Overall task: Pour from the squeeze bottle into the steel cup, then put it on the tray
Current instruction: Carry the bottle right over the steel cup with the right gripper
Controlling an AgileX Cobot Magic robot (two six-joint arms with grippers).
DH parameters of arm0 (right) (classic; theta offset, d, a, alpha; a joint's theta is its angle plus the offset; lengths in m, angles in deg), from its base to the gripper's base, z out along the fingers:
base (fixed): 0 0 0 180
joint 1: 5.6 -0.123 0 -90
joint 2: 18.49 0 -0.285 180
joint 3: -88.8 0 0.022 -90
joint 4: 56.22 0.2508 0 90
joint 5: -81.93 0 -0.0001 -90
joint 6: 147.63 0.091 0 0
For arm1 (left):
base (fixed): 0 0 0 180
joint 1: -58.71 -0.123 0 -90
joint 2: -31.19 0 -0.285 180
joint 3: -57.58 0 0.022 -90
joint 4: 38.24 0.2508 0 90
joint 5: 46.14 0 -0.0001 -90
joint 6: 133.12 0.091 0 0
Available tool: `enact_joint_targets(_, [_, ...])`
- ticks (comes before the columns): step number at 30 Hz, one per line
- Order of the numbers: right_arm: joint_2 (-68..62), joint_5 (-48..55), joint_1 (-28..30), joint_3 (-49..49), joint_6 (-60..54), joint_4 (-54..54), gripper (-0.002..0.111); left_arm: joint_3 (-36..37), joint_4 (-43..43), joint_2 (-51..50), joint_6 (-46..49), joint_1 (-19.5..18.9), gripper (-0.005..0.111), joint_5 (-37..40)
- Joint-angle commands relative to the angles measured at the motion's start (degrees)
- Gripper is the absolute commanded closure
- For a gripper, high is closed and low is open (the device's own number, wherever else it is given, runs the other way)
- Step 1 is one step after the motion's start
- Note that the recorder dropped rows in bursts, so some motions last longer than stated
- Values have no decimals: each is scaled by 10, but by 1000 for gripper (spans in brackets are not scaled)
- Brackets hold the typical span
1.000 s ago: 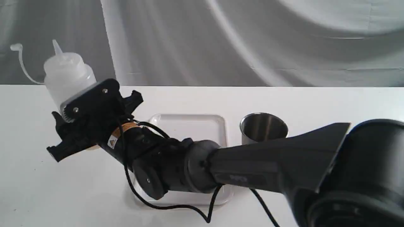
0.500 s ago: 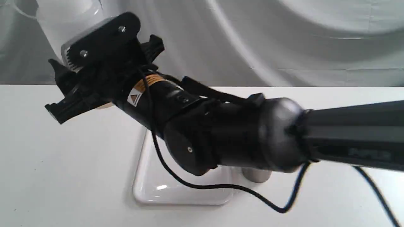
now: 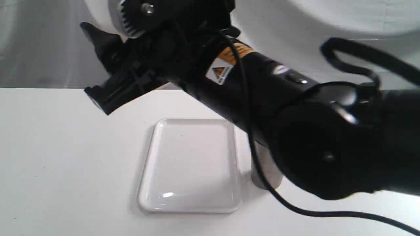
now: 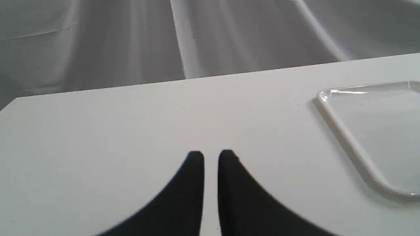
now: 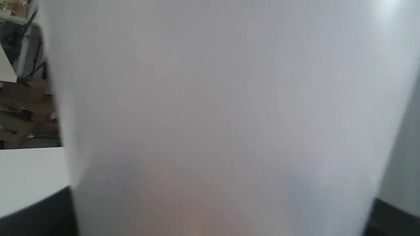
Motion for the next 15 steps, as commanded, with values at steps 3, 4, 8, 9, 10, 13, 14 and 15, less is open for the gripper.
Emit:
enact_joint_targets(3, [83,9,1,45,-83,63,108,3,1,3,-1,1,98,-4])
enact_joint_targets(4, [94,9,1,51,-104,76,108,3,1,3,-1,1,98,-4])
enact_joint_targets(8, [145,3,2,79,-186,146,108,3,1,3,-1,1,98,-4])
enact_joint_targets(9, [156,3,2,84,-204,161,108,3,1,3,-1,1,98,-4])
enact_joint_targets(10, [166,5,2,88,-230,189,108,3,1,3,-1,1,98,-4])
enact_joint_targets(13, [188,18,2,91,-292,251,108,3,1,3,-1,1,98,-4])
enact_joint_targets(14, [194,27,2,91,-327,277,108,3,1,3,-1,1,98,-4])
enact_joint_targets(15, [199,36,2,91,-363,300,108,3,1,3,-1,1,98,-4])
